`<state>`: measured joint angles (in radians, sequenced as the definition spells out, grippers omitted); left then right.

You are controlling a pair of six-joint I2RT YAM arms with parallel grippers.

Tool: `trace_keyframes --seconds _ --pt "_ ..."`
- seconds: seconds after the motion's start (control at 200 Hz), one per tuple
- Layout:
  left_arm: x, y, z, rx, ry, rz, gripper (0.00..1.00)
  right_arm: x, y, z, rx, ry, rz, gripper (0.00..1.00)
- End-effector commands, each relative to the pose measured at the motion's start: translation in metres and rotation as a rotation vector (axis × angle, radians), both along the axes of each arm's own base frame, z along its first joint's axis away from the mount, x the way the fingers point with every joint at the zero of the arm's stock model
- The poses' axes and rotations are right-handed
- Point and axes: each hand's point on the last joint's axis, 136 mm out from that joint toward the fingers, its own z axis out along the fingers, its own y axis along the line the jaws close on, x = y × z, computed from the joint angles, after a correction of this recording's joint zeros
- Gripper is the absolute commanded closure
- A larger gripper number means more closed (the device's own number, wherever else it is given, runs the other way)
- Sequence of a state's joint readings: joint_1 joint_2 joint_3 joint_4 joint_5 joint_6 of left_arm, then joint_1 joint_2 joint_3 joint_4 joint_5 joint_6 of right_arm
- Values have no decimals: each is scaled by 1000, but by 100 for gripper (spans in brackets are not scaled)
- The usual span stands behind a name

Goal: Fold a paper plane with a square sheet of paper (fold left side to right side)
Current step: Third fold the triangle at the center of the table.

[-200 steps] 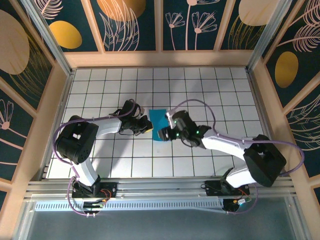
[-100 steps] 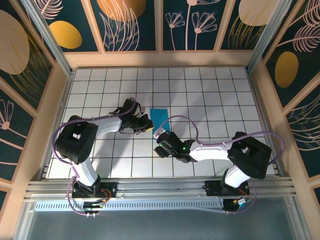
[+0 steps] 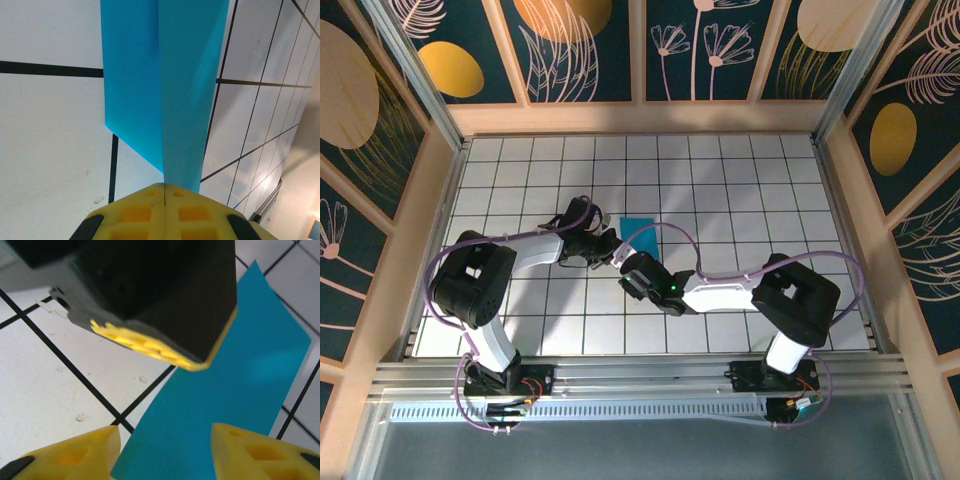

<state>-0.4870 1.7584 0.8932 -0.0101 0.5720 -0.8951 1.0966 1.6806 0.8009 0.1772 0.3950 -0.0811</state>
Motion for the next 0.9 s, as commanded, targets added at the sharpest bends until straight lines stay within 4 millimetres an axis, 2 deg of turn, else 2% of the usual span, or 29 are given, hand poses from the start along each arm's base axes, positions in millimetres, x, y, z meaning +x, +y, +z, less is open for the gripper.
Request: trace_keyframes --seconds 0.0,0.18,0.445,0.465,0.5,0.656,0.676,0.796,0.896 --pt "-4 -3 9 -7 6 -17 100 2 5 2 0 -6 17 59" --pt "-2 -4 10 -8 0 -14 100 -11 2 -1 24 56 35 74" --pt "1 -3 11 4 -8 -18 100 -19 1 -3 32 104 46 98" --pt "1 -3 11 8 -11 -19 98 -20 1 -3 34 110 49 100" --pt "2 -3 13 14 -17 -20 93 -21 2 -3 36 119 55 100" --pt "5 5 18 43 -37 -17 86 -26 1 -4 66 185 61 100" --pt "7 6 29 33 -63 -13 85 -27 2 -3 75 194 66 100" --pt "13 24 41 56 -89 16 75 -32 3 -3 121 270 83 100" --pt "15 38 46 95 -110 28 72 -32 3 -3 156 324 83 100"
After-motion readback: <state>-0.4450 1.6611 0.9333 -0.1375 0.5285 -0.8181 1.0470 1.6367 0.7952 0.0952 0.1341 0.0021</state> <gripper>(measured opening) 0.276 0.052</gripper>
